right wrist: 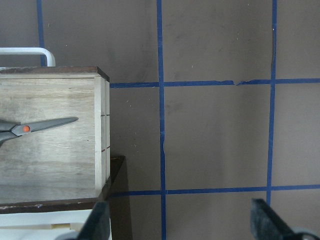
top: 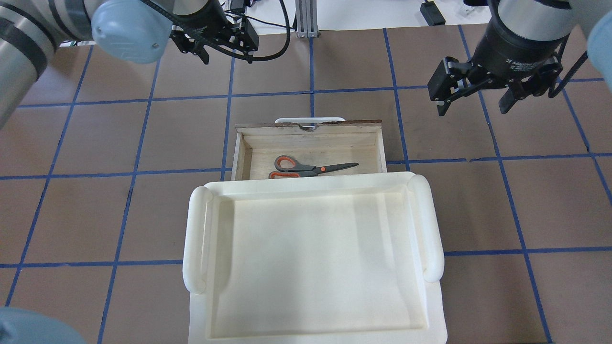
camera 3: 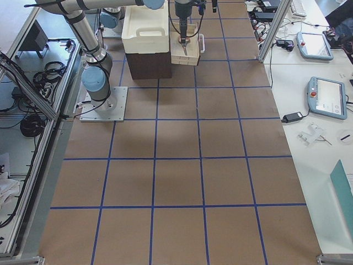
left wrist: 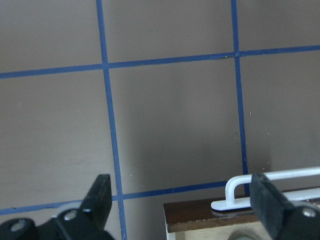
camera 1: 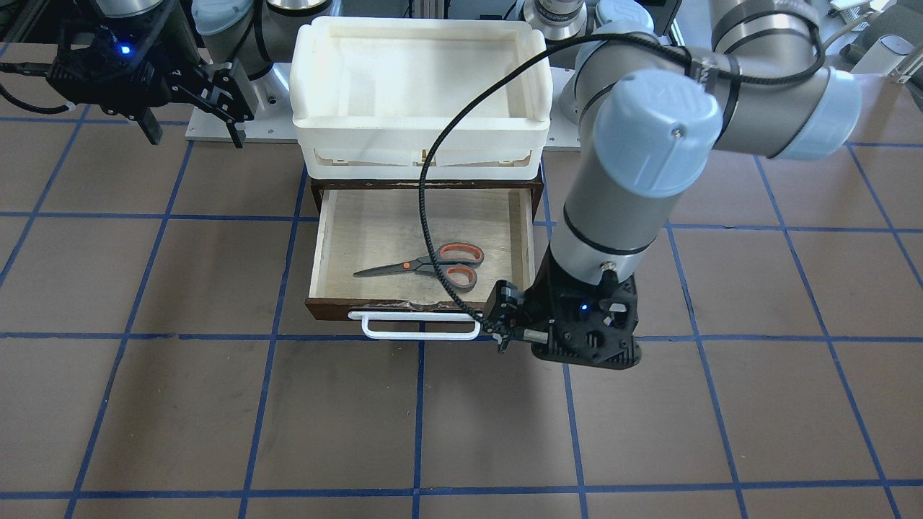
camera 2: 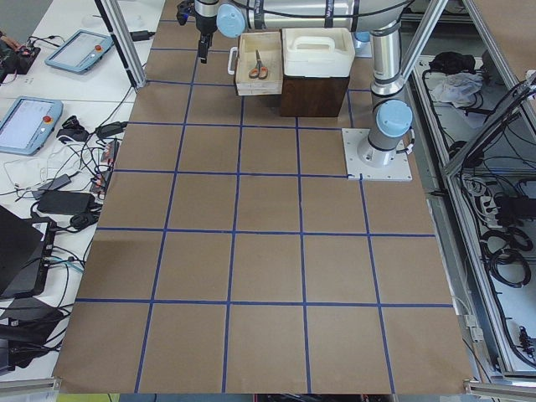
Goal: Put scissors in drawer and close it
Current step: 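Move the left gripper over the drawer's white handle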
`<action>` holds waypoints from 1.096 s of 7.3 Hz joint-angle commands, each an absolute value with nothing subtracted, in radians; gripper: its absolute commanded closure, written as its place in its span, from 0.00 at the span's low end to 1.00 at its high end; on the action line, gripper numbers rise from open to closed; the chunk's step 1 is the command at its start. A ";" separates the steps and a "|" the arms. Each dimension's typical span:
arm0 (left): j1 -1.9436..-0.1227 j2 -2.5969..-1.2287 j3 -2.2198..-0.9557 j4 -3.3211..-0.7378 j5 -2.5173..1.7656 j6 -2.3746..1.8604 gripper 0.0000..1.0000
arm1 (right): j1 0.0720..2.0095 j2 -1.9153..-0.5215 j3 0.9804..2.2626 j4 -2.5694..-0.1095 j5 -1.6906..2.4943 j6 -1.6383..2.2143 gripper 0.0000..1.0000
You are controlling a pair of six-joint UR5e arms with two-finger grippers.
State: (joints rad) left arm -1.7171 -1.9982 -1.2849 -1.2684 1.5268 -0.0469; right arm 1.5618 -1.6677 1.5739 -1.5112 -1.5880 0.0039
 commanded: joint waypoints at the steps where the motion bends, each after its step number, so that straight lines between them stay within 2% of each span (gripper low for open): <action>1: -1.740 -2.091 -1.249 -1.288 1.517 -0.069 0.00 | 1.563 -1.666 1.574 -1.509 -1.589 0.003 0.00; 8: -1.801 -2.232 -1.249 -1.317 1.456 0.014 0.00 | 1.562 -1.670 1.589 -1.505 -1.591 0.003 0.00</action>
State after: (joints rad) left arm -1.7950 -2.2203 -1.2487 -1.2988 1.4602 0.0021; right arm 1.5618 -1.6685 1.5873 -1.5050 -1.5896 0.0031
